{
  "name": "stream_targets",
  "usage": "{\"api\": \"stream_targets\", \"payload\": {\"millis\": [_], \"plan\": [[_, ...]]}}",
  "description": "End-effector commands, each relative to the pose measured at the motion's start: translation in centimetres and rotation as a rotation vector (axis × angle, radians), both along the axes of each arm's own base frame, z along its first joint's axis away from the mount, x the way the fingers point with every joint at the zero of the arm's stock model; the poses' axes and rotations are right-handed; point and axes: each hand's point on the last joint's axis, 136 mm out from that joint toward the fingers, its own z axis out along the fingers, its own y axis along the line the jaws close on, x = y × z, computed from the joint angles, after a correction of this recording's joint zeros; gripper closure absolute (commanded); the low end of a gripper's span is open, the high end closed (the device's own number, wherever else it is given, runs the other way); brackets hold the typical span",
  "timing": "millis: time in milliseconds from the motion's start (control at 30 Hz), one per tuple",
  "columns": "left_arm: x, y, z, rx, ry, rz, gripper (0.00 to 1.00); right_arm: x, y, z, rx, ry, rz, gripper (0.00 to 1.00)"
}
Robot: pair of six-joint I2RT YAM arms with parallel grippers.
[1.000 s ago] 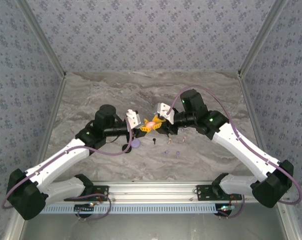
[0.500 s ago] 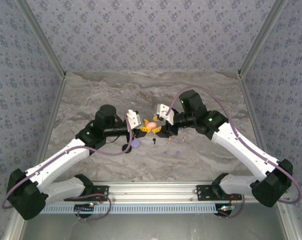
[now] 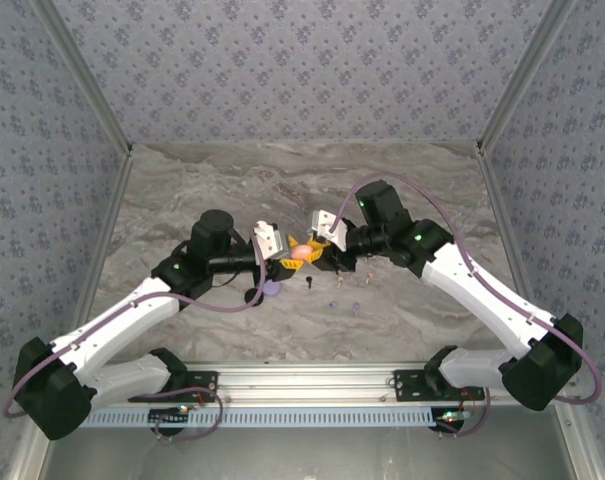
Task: Insert the wireless bluetooth earbuds into the charging case
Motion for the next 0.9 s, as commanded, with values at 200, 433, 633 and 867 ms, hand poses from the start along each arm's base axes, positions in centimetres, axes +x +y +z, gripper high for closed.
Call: {"api": "stream_targets", "payload": {"millis": [200,433,633,867], "plan": [[-0.3,-0.2,1.7,-0.041,-0.038,-0.016,0.48,-0.6,-0.3,3.7,0.075,-0.051,0.013,0.73],[-0.5,-0.4,2.4,-0.068,-0.046,-0.03,0.47,-0.7,0.1,2.9,0.064,-0.027,0.024,0.73],[-0.7,-0.5,2.7,-0.078,-0.046,-0.041,0.48,-0.8,0.4,2.3,0.053,-0.014,0.032,0.73],[-0.7,-0.5,2.6,-0.073,-0.044,-0.04,0.59,-1.0,0.7,2.1,0.052,-0.001,0.041,0.73]]}}
